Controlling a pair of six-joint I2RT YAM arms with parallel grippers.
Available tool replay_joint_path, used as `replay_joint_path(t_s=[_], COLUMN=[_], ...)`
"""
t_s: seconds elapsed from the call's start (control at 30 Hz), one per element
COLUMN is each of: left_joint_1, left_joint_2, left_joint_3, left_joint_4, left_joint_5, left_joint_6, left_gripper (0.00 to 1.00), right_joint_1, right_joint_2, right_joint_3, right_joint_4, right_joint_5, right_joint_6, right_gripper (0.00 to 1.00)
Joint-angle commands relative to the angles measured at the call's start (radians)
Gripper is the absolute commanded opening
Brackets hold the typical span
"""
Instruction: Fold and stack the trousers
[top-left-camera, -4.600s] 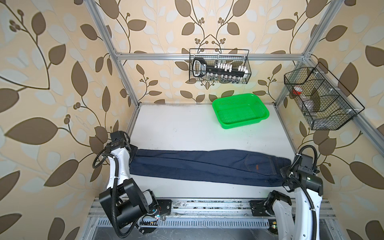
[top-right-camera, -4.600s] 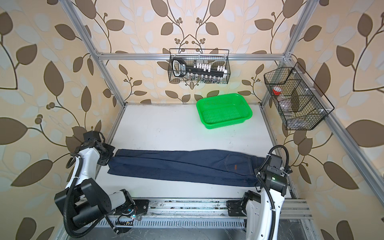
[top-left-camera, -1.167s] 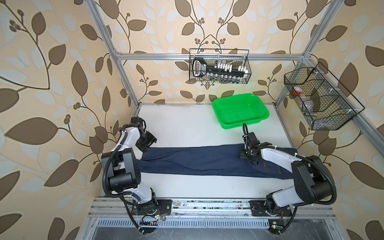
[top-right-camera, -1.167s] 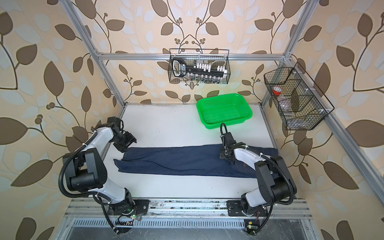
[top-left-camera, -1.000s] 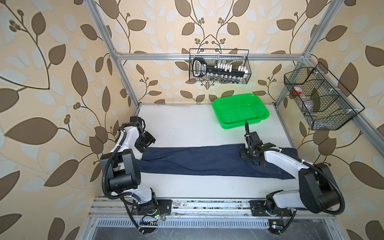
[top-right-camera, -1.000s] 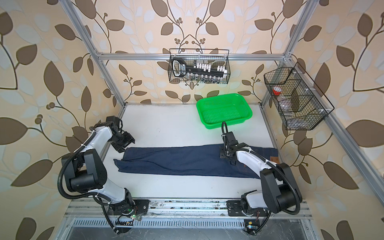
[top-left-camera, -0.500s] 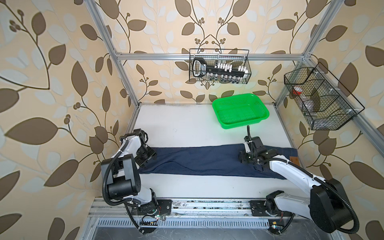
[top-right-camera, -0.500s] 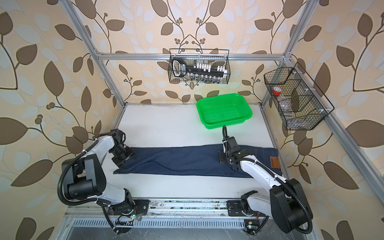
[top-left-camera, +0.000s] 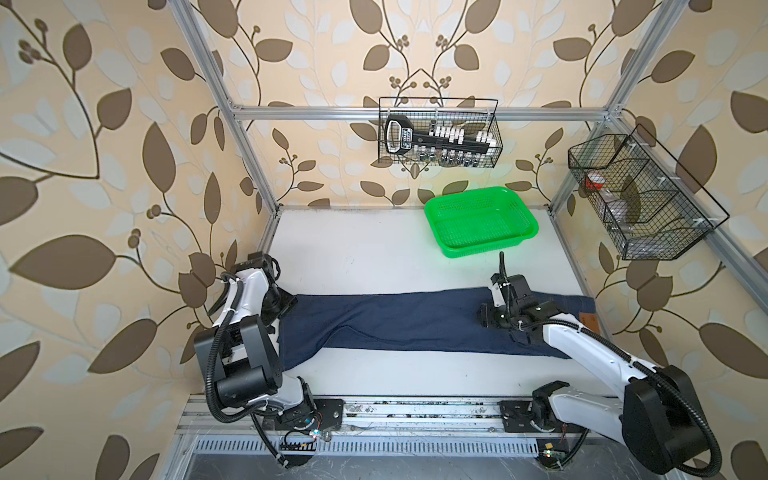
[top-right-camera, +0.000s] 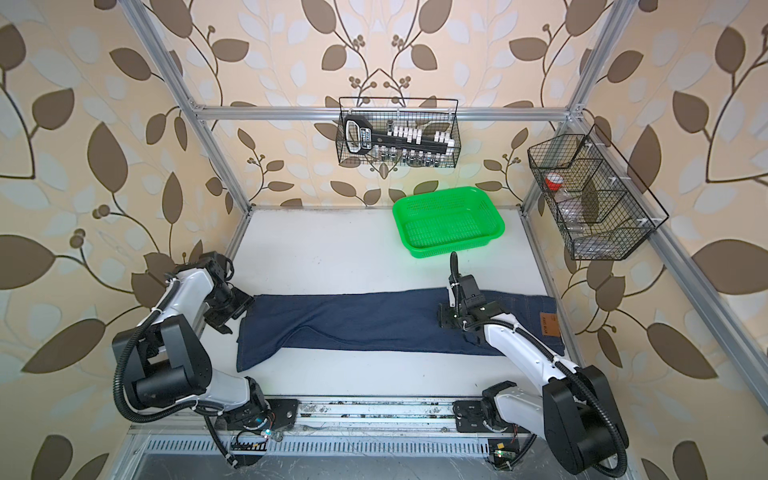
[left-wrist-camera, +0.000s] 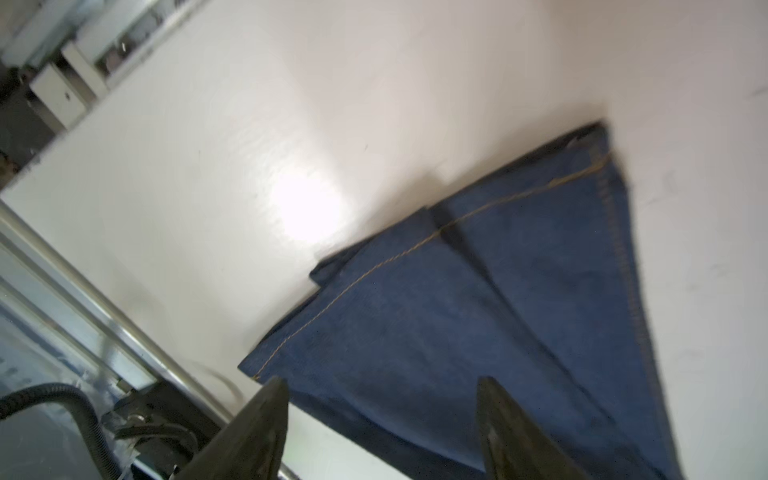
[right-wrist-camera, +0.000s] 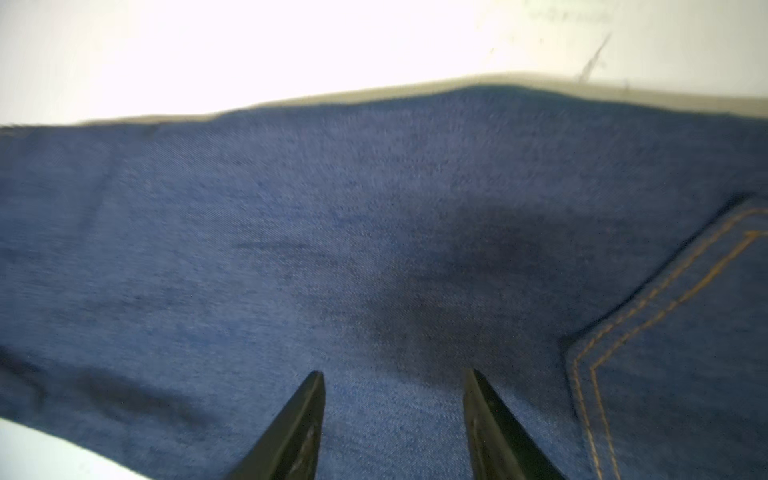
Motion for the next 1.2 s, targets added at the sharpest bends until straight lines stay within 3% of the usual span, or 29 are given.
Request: replay_joint_path(t_s=[0.0, 0.07, 0.2, 0.37, 0.63, 0.77, 0.87, 1.17], left_joint_1=[0.041, 0.056, 0.066, 0.074, 0.074, 0.075, 0.074, 0.064], left_joint_2=[0.054, 0.086, 0.161, 0.192, 0.244, 0.266, 0.282, 0.216], left_joint_3=[0.022, 0.026, 0.040, 0.006, -0.026, -0.017, -0.015, 0.064], left_joint_4=[-0.003, 0.029, 0.023, 0.084, 0.129, 0.138, 0.146, 0.017], left_joint_5=[0.032, 0.065, 0.028, 0.091, 0.102, 0.074, 0.085, 0.027], left_joint_6=[-0.018, -0.028, 0.038, 0.063, 0.056, 0.068, 0.066, 0.089], left_gripper=[0.72, 0.69, 0.62, 0.53, 0.31, 0.26, 0.14, 0.11], right_joint_1=[-0.007, -0.011, -0.010, -0.002, -0.005, -0.008, -0.008, -0.008], right_joint_2=[-0.037, -0.057, -0.100, -0.152, -0.170, -0.163, -0.161, -0.174], right_joint_3=[0.027, 0.022, 0.015, 0.002, -0.011, -0.007, -0.006, -0.016], right_joint_4=[-0.011, -0.010, -0.014, -0.037, -0.048, -0.042, -0.042, -0.050], right_joint_5=[-0.026, -0.034, -0.046, -0.055, -0.065, -0.070, -0.072, -0.077], right_joint_6=[0.002, 0.018, 0.039, 0.048, 0.043, 0.044, 0.045, 0.049], right_gripper=[0.54, 0.54, 0.54, 0.55, 0.55, 0.55, 0.55, 0.55])
